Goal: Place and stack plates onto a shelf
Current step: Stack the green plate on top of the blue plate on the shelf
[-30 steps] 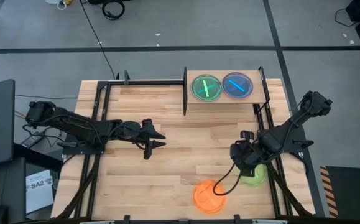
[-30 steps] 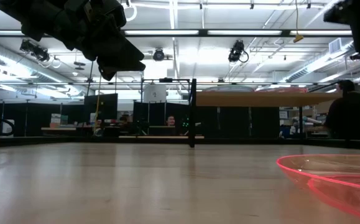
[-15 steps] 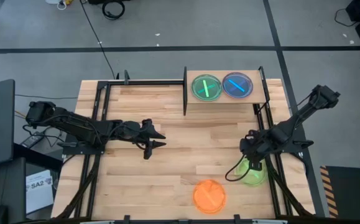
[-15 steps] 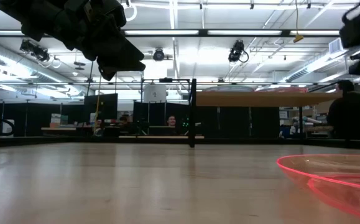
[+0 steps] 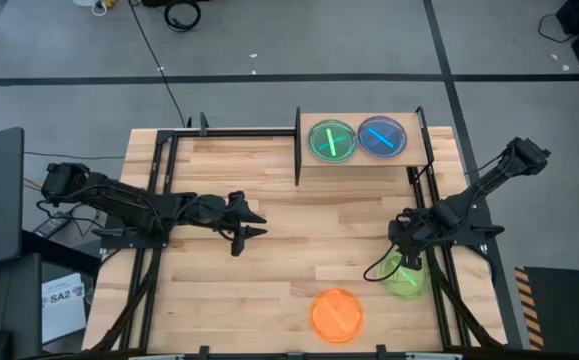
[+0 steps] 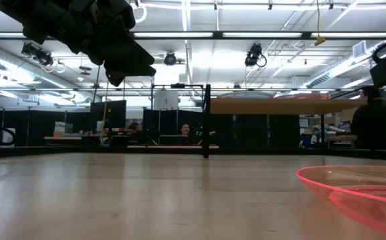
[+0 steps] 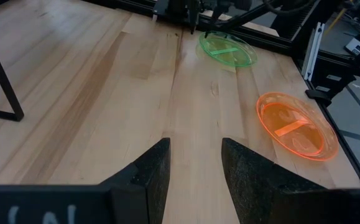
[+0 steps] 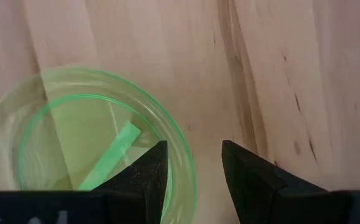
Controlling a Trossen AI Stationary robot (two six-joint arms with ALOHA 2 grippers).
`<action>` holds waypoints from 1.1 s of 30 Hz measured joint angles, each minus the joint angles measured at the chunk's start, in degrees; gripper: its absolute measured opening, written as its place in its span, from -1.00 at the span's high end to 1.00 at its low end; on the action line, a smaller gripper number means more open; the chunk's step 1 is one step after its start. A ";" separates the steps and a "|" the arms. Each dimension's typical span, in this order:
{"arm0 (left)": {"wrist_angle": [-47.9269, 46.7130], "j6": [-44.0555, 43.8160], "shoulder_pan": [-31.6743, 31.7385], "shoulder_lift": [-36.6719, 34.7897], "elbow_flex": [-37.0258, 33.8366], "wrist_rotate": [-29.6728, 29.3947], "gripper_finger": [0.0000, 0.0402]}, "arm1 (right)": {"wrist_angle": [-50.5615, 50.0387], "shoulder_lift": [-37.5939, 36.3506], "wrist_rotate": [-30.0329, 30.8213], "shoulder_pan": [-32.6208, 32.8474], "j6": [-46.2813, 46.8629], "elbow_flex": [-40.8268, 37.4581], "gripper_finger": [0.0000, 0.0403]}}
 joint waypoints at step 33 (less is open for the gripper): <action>0.00 -0.39 0.00 0.00 0.00 0.02 0.25 | 10.47 0.00 -3.98 -0.81 2.20 -6.89 0.24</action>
